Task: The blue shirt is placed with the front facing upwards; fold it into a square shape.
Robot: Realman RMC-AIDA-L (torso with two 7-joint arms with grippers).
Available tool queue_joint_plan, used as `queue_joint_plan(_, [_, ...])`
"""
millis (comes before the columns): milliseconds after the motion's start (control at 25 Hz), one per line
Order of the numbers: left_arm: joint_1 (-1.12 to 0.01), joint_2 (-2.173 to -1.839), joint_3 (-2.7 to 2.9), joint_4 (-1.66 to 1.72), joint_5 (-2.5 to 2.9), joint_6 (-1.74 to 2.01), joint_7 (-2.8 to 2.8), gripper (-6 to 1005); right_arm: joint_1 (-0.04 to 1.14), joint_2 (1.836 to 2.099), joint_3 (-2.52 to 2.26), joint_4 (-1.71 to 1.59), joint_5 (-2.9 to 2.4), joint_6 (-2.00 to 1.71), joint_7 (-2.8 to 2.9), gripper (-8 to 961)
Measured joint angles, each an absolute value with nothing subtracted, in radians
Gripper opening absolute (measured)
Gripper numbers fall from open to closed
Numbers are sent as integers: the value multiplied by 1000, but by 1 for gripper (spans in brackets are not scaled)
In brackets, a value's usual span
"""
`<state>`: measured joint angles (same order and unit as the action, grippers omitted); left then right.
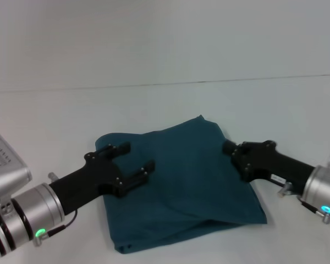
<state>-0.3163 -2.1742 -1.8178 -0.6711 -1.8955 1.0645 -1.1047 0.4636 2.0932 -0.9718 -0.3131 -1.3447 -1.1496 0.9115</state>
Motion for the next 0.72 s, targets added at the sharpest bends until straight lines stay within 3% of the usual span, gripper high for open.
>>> queue_joint_plan(160, [-308,-2164,-1814,-676,-1891,1139,-1114,753,402,2057,-980,-382,-1345,-1251,962,56])
queue_joint_plan(320, [-294,-2133,-1814,-759,-1798,1203,-1201,755,336,2024,-986,-691,-1608,-1336,1302,57])
queue_joint_plan(560, [-301,-2118,-1830,-945,-1567,1245,-1408,758,338,2075,-972,-1097,-1931,-1477,1599,60])
queue_joint_plan(720, [-308,-2121,-1857,-956,-1550,1249,-1421,760,370,2085,-982,-1130,-1961,-1512,1626,242])
